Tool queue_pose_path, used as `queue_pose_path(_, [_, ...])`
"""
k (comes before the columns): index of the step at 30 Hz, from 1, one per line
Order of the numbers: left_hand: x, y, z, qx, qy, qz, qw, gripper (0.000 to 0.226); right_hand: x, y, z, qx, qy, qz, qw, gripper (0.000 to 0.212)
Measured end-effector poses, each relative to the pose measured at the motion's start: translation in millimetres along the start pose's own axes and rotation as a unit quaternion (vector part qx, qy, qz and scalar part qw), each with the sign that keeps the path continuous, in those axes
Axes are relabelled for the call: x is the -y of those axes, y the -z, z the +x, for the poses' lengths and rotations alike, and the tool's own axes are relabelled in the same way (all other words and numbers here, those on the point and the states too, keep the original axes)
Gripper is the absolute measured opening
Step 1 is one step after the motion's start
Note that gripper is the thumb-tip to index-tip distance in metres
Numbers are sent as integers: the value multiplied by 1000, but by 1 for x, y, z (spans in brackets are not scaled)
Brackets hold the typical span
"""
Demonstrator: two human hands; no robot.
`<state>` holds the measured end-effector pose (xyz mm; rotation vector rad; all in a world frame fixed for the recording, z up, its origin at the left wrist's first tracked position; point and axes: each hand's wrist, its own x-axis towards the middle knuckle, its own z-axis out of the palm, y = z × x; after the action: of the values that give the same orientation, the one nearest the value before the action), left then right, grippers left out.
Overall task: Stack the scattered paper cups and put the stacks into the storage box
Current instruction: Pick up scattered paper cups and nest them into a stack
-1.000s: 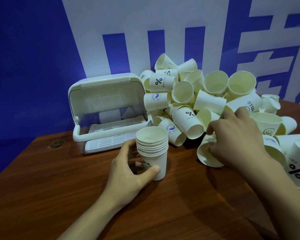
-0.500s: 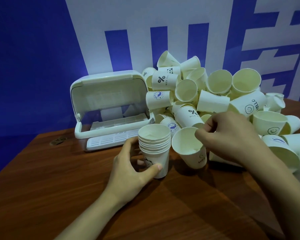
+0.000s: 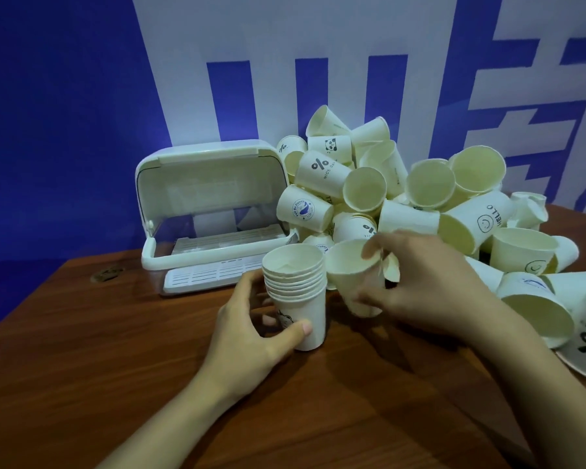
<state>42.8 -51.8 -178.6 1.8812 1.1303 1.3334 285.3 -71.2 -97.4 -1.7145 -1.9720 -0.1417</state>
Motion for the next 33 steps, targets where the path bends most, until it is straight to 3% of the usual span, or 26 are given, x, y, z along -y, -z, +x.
queue_pose_path(3, [-2,-3,-2,31,-2,14,999,71,1,7,0,-197,16,141,970,42])
queue_pose_path(6, [-5,-3,-1,52,-5,17,998,72,17,13,-5,-267,21,231,935,39])
queue_pose_path(9, [-4,-4,0,51,-5,21,998,70,33,9,-10,-232,43,283,930,36])
queue_pose_path(14, [-2,-5,-1,43,-1,14,999,71,43,-12,-13,-139,66,192,969,55])
queue_pose_path(20, [-1,-5,0,46,2,17,999,70,38,-12,-9,-199,26,274,941,79])
queue_pose_path(24, [-2,-5,-1,44,-2,20,999,72,37,-11,-7,-214,22,288,933,74])
queue_pose_path(30, [-3,-4,-2,30,-3,37,999,74,24,-12,-5,-168,40,217,961,72])
queue_pose_path(33, [-1,-2,-1,9,-2,58,998,72,7,-4,-3,-62,-20,29,997,96])
